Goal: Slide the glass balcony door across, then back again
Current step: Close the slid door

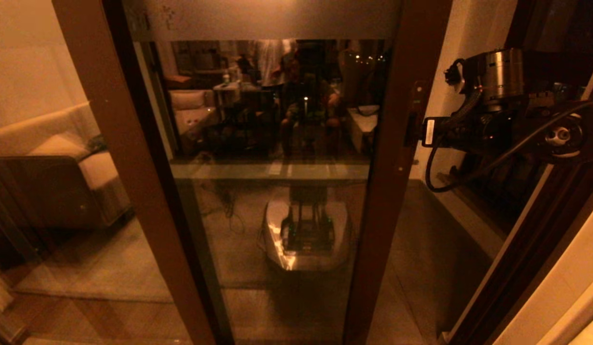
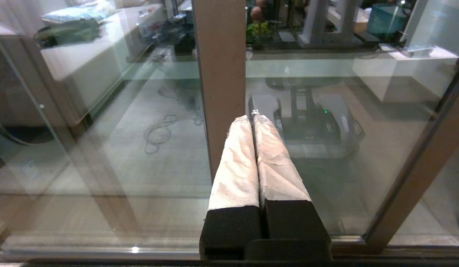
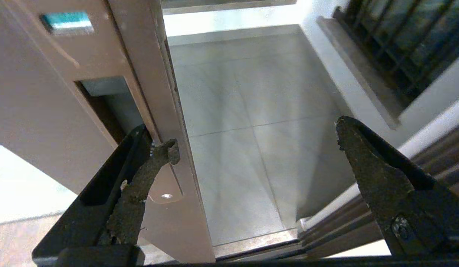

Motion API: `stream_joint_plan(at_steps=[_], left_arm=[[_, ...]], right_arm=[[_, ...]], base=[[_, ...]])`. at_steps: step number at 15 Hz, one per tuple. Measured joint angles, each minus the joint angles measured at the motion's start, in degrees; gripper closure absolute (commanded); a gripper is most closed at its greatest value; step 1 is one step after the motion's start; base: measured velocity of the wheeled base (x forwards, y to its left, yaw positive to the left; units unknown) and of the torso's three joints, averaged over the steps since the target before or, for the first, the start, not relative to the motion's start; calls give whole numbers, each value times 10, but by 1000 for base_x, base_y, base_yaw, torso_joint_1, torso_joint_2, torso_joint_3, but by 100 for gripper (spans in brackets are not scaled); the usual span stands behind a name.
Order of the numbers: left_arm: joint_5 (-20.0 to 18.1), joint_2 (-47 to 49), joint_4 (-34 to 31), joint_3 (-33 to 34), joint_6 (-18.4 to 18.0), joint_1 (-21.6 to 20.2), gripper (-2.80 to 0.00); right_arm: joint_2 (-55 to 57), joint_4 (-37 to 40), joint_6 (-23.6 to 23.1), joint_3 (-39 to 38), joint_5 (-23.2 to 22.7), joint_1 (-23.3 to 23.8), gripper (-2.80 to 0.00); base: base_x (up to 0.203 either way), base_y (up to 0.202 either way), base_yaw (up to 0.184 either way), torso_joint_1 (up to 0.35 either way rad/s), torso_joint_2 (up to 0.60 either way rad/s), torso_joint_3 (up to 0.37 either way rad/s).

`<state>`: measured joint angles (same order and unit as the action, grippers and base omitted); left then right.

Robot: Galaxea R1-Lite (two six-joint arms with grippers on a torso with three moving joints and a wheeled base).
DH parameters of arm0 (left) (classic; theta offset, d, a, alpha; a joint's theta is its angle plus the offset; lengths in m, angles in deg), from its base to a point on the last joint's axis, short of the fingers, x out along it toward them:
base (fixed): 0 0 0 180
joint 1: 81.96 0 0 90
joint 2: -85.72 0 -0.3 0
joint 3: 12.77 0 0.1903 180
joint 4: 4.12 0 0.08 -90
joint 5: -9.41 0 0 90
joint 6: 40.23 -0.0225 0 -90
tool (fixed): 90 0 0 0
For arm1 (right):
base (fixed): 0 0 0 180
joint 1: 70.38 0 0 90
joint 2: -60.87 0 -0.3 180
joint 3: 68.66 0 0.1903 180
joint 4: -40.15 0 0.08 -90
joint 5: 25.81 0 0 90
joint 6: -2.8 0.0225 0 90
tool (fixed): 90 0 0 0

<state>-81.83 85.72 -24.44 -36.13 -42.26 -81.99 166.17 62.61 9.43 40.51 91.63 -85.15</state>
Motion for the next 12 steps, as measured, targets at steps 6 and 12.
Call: stream_joint_plan(at_steps=[6, 12], left_arm=[[0, 0, 0, 0, 0, 0, 0], [0, 0, 0, 0, 0, 0, 0]], right_arm=[[-16, -15, 0, -38, -6, 18, -280], [-21, -28, 0, -52, -27, 50, -280]], base=[[0, 0, 0, 0, 0, 0], [0, 0, 0, 0, 0, 0]])
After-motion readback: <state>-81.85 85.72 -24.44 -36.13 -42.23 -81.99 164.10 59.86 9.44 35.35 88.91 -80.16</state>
